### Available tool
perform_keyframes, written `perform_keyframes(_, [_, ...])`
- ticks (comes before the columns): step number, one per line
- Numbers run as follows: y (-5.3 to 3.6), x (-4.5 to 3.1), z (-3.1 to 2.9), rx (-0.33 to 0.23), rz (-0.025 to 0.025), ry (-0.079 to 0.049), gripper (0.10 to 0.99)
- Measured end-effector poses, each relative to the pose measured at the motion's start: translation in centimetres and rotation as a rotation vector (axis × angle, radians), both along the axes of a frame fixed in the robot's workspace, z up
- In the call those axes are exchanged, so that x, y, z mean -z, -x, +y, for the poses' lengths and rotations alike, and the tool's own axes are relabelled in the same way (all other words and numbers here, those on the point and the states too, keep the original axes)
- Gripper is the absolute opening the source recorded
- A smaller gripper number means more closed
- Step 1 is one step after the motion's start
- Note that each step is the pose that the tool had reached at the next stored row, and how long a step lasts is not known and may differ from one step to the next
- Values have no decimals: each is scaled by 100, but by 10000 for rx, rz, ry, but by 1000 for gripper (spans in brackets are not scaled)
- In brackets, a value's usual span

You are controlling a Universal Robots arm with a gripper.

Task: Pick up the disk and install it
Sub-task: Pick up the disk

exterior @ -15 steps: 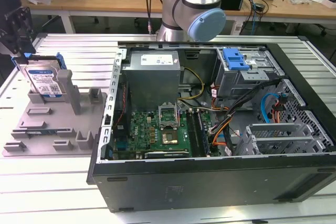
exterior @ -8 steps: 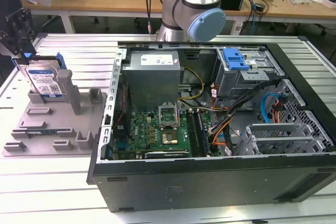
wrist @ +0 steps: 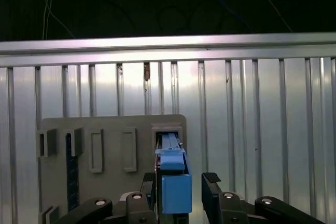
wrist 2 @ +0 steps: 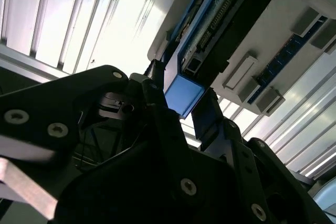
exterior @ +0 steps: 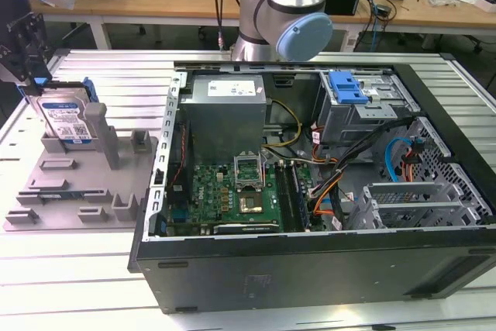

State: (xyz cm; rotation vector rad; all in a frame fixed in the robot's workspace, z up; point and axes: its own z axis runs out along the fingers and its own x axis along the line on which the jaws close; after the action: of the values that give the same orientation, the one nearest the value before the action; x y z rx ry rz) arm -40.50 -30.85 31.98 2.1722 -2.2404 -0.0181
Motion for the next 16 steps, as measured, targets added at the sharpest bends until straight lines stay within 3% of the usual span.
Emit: perform_keyframes(16, [0, 39, -5, -92, -22, 92, 482])
